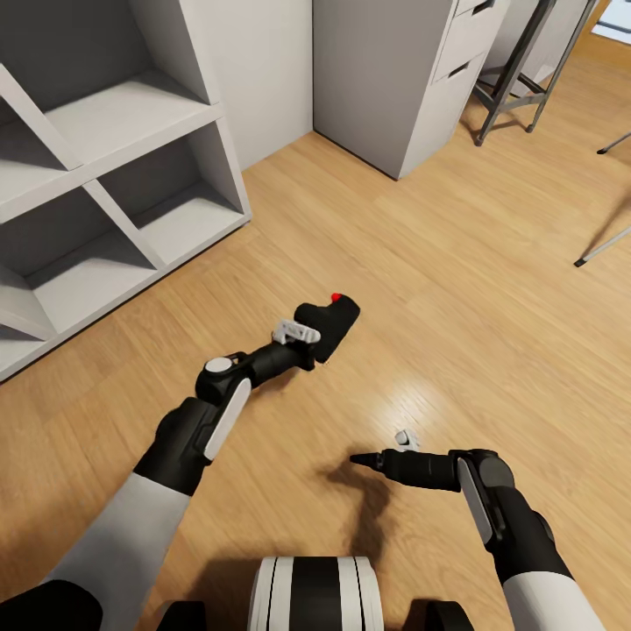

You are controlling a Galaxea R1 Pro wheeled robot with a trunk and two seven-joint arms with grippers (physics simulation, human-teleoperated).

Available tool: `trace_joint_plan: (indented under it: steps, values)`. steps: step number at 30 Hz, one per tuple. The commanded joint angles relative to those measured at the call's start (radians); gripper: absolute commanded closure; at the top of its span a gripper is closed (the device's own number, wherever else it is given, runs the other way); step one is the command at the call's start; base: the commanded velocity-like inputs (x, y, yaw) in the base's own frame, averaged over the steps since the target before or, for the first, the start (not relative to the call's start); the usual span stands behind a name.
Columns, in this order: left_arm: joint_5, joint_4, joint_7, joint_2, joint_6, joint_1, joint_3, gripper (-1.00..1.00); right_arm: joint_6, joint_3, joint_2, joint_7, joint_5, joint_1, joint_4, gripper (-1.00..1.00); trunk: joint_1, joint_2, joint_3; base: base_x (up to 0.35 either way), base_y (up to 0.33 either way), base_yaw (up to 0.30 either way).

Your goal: Attach the digital camera to the camera tripod in the bedroom.

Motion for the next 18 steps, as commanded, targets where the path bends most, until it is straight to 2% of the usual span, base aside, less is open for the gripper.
trace_joint_plan:
  steps: [1, 3, 4, 5, 9, 11, 14, 16, 17, 18]
  values:
    - [0.024, -0.003, 0.022, -0.003, 0.011, 0.001, 0.000, 1.00, 0.008, -0.001, 0.000, -0.003, -0.007, 0.000, 0.000, -1.00, 0.000, 0.000, -0.001, 0.000, 0.000, 0.000]
    - [0.044, -0.006, 0.054, -0.007, 0.019, 0.003, 0.000, 1.00, 0.008, -0.001, 0.000, -0.002, -0.007, 0.000, 0.000, -1.00, 0.000, 0.000, -0.001, 0.000, 0.000, 0.000]
    - [0.068, -0.006, 0.081, -0.012, 0.055, 0.004, 0.000, 1.00, 0.009, -0.001, -0.001, -0.002, -0.007, 0.000, 0.000, -1.00, 0.000, 0.000, -0.001, 0.000, 0.000, 0.000]
    - [0.083, -0.011, 0.098, -0.014, 0.159, 0.005, -0.001, 1.00, 0.010, -0.001, -0.001, -0.001, -0.007, 0.000, 0.000, -1.00, 0.000, 0.000, -0.001, 0.000, 0.000, 0.000]
    - [0.098, -0.034, 0.108, -0.015, 0.216, 0.005, -0.005, 1.00, 0.011, -0.001, -0.002, 0.000, -0.007, 0.000, -0.001, -1.00, 0.000, 0.000, -0.001, 0.000, 0.000, 0.000]
    - [0.114, -0.041, 0.110, -0.016, 0.224, 0.005, -0.005, 1.00, 0.011, -0.001, -0.002, 0.001, -0.007, 0.000, -0.001, -1.00, 0.000, 0.000, -0.001, 0.000, 0.000, 0.000]
    - [0.178, -0.053, 0.123, -0.015, 0.240, 0.005, -0.006, 1.00, 0.011, -0.001, -0.005, 0.005, -0.009, 0.000, -0.009, -1.00, 0.000, 0.000, -0.001, 0.000, 0.000, 0.000]
    - [0.201, -0.057, 0.143, -0.015, 0.243, 0.008, -0.006, 1.00, 0.011, -0.002, -0.006, 0.009, -0.010, 0.000, -0.015, -1.00, 0.000, 0.000, -0.001, 0.000, 0.000, 0.000]
    - [0.228, -0.070, 0.210, -0.013, 0.245, 0.034, -0.005, 1.00, 0.011, -0.002, -0.007, 0.030, -0.011, 0.000, -0.027, -1.00, 0.000, 0.000, -0.001, 0.000, 0.000, 0.000]
    - [0.233, -0.075, 0.228, -0.013, 0.244, 0.048, -0.004, 1.00, 0.011, -0.003, -0.008, 0.038, -0.010, 0.000, -0.030, -1.00, 0.000, 0.000, -0.001, 0.000, 0.000, 0.000]
